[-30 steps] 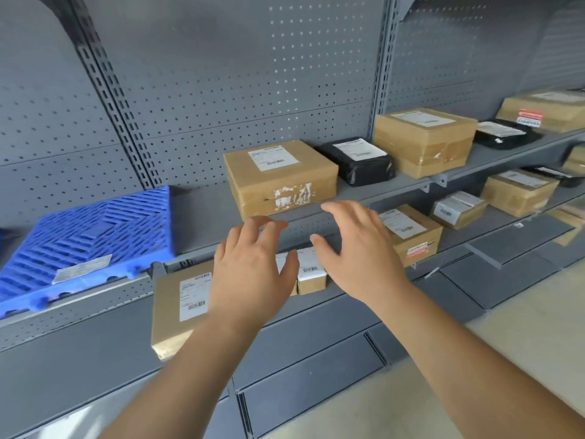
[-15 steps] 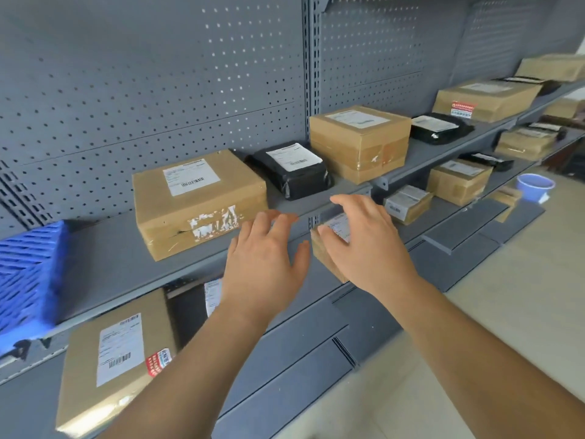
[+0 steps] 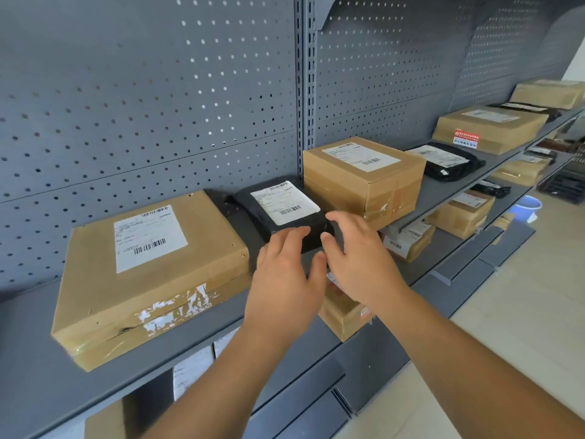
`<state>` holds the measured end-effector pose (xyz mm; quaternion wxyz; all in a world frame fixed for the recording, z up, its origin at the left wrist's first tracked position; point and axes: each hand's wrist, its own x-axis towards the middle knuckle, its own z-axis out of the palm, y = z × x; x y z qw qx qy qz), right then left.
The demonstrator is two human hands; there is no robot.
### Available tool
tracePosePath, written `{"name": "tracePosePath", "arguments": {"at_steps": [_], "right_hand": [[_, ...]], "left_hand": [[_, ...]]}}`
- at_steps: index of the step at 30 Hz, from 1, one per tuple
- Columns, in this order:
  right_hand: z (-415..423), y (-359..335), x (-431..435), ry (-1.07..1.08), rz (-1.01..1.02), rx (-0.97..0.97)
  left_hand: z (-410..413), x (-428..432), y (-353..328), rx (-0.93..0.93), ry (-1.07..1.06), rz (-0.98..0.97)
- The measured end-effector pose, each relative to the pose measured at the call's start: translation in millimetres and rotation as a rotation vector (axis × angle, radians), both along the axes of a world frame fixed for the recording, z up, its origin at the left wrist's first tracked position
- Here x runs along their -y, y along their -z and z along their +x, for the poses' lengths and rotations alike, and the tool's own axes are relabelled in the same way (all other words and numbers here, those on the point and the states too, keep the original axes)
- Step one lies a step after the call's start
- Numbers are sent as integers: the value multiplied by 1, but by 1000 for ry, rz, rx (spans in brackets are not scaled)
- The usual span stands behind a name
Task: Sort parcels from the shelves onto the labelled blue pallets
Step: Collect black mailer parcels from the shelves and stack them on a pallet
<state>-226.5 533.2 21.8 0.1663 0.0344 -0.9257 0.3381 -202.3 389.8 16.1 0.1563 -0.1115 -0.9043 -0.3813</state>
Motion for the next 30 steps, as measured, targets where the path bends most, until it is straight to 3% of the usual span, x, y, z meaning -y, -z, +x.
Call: {"name": "tracePosePath", "arguments": {"at_steps": [10,21,30], "right_hand": [[-65,7,-11,-122,-64,44],[-95,12,-27,-218,-69,219],[-96,8,-34,-298,-184,338]], "left_hand": [[-44,-22,3,63,-223,121],[-79,-43,1,414,-541,353],[-81,-45,-3,470,-625,315]]}}
